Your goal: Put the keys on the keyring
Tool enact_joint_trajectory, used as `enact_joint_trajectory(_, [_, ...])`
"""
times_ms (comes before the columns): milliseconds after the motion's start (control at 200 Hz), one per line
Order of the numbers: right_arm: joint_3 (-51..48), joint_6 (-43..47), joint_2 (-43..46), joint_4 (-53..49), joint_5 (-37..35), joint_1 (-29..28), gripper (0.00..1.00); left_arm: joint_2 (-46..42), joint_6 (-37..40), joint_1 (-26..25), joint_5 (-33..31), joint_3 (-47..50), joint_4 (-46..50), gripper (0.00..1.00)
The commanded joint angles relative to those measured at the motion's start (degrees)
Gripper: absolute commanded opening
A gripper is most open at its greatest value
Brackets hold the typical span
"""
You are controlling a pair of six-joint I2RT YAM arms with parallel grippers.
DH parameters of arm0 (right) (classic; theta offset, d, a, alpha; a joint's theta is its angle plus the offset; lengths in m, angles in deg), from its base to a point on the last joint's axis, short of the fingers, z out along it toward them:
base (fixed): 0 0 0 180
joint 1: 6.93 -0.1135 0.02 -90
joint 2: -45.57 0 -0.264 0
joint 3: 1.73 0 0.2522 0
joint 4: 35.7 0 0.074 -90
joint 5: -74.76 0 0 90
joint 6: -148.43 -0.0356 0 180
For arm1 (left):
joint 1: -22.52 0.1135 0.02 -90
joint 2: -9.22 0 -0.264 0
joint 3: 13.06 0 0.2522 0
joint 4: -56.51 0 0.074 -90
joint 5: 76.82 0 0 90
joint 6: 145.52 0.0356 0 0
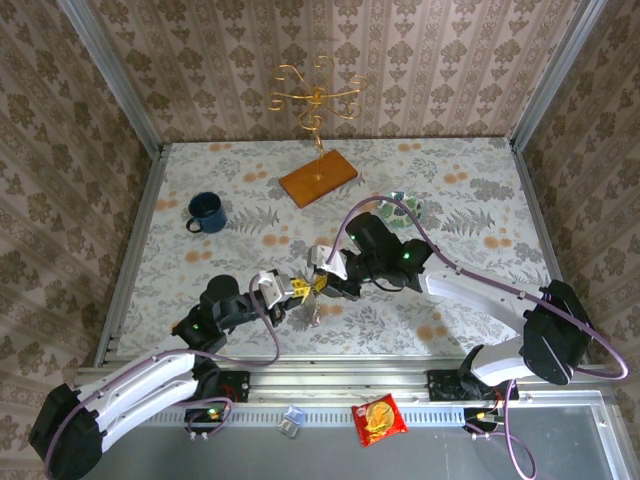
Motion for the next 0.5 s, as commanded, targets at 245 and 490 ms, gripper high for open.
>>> enact_joint_trajectory(245, [-1.86, -1.42, 3.11, 4.71, 1.88, -0.47, 0.22, -0.76, -1.10, -0.16, 1.94, 0.58, -4.51, 0.00])
enact_joint_trajectory(490, [-1.51, -1.51, 1.69, 5.49, 2.65, -0.48, 0.22, -0.75, -1.93, -0.18, 2.90, 1.11, -6.64, 0.00])
